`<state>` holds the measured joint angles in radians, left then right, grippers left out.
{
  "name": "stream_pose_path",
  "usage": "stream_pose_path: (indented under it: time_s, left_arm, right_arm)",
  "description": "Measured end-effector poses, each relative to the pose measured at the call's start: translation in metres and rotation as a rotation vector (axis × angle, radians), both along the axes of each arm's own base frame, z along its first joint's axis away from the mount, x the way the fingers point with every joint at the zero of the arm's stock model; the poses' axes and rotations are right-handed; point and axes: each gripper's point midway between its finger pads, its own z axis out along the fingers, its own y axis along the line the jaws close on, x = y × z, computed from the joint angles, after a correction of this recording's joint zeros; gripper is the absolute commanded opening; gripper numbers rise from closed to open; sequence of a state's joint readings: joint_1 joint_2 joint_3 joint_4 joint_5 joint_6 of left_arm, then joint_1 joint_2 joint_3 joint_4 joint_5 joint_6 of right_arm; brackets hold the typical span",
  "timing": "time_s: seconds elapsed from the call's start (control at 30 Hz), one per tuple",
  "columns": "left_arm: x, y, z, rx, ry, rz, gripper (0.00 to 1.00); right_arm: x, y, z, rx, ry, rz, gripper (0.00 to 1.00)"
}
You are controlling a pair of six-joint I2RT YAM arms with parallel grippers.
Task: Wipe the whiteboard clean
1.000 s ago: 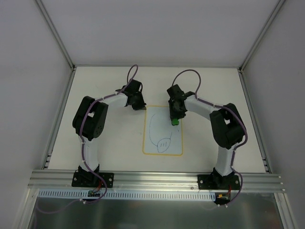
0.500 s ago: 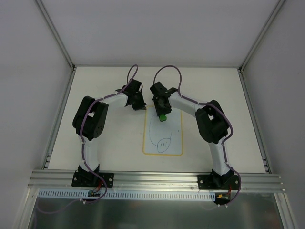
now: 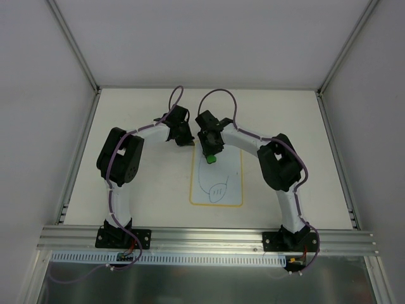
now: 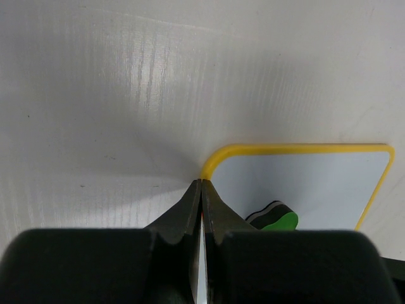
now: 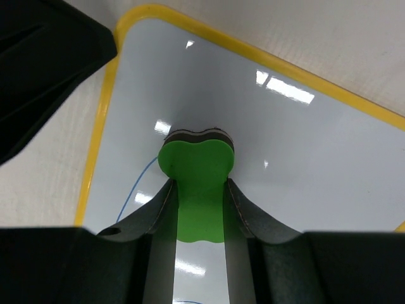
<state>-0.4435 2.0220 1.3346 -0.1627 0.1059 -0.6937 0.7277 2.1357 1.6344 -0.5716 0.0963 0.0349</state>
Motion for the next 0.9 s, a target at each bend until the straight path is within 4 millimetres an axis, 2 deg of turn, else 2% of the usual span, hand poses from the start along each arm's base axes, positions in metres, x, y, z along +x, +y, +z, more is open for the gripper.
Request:
stream_pose_path:
  time_s: [0.1, 0.23, 0.33, 0.43, 0.57, 0.67, 0.9]
  left_arm:
    - [0.000, 0.000, 0.000, -0.002, 0.001, 0.003, 0.00]
    - [0.000, -0.001, 0.000, -0.004, 0.001, 0.005, 0.00]
    - [0.000, -0.001, 0.000, -0.004, 0.002, 0.005, 0.00]
    - [0.000, -0.001, 0.000, -0.005, 0.002, 0.006, 0.00]
    - [0.001, -0.001, 0.001, -0.005, 0.002, 0.007, 0.00]
    - [0.000, -0.001, 0.001, -0.005, 0.003, 0.008, 0.00]
    - [0.001, -0.001, 0.001, -0.006, 0.007, 0.014, 0.00]
  right_arm:
    - [0.001, -0.014, 0.000, 0.013, 0.001, -0.043, 0.00]
    - [-0.009, -0.064, 0.000, -0.012, 0.023, -0.129, 0.00]
    - [-0.024, -0.098, 0.000, -0.029, 0.034, -0.175, 0.00]
    - [-0.048, -0.114, -0.001, -0.040, 0.050, -0.174, 0.00]
    - [-0.072, -0.120, -0.002, -0.023, 0.065, -0.148, 0.00]
    - [-0.087, -0.117, -0.003, -0.002, 0.080, -0.103, 0.00]
    - [-0.121, -0.079, -0.003, 0.030, 0.117, 0.107, 0.00]
